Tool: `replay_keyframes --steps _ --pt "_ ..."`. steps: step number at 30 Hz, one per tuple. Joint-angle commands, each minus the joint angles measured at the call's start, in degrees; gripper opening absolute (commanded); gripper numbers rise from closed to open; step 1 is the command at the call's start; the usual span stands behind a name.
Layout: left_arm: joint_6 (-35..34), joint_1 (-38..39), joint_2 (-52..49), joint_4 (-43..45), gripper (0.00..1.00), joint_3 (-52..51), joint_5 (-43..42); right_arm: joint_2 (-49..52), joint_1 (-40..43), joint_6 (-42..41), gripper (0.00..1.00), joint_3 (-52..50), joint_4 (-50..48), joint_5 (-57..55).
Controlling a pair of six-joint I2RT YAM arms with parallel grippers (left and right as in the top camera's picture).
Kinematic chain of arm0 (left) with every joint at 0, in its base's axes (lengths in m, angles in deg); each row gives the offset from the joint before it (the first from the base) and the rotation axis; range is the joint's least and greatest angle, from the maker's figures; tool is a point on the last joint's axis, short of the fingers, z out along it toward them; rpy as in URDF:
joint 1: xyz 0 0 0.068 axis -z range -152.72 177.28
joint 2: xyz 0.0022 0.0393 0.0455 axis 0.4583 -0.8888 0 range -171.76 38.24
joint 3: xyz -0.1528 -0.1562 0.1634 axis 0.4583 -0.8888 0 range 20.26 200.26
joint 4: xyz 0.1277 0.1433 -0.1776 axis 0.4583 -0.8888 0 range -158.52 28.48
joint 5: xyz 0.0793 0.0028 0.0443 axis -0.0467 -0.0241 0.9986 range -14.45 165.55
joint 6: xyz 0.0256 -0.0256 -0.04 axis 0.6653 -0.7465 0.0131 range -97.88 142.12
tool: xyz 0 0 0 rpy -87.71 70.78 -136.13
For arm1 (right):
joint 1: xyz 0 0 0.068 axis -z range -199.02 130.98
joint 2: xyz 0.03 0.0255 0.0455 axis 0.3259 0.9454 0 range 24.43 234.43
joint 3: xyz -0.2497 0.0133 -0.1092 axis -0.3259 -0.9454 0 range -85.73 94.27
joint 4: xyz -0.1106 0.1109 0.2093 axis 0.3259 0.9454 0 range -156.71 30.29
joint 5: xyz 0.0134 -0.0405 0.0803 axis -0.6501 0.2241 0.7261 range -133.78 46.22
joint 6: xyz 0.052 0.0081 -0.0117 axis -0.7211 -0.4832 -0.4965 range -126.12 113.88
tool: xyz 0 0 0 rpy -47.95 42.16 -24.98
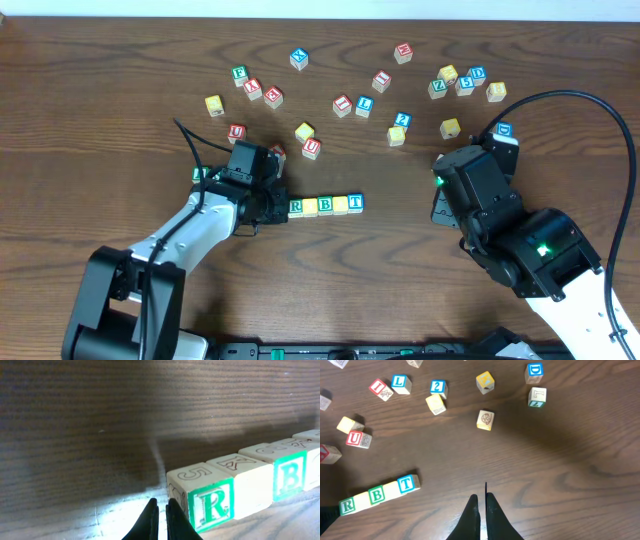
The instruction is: Spell out ROBOT
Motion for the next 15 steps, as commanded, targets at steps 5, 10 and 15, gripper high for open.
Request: replay_keyframes --steps 5,10,15 --pt "-0.50 -0.09 6.91 -3.28 0.08 -0.59 2.38 -0.61 0.31 0.81 0.01 1.11 0.31 -2.97" --pt "-0.50 -0.63 13.49 -6.71 0.07 -0.59 5.14 -0.61 0.31 0.81 0.01 1.11 0.90 -4.98" --pt "-0.48 -1.09 22.43 -10.47 0.07 -0.59 9.66 -0.28 0.31 1.18 0.01 1.11 1.07 -6.82"
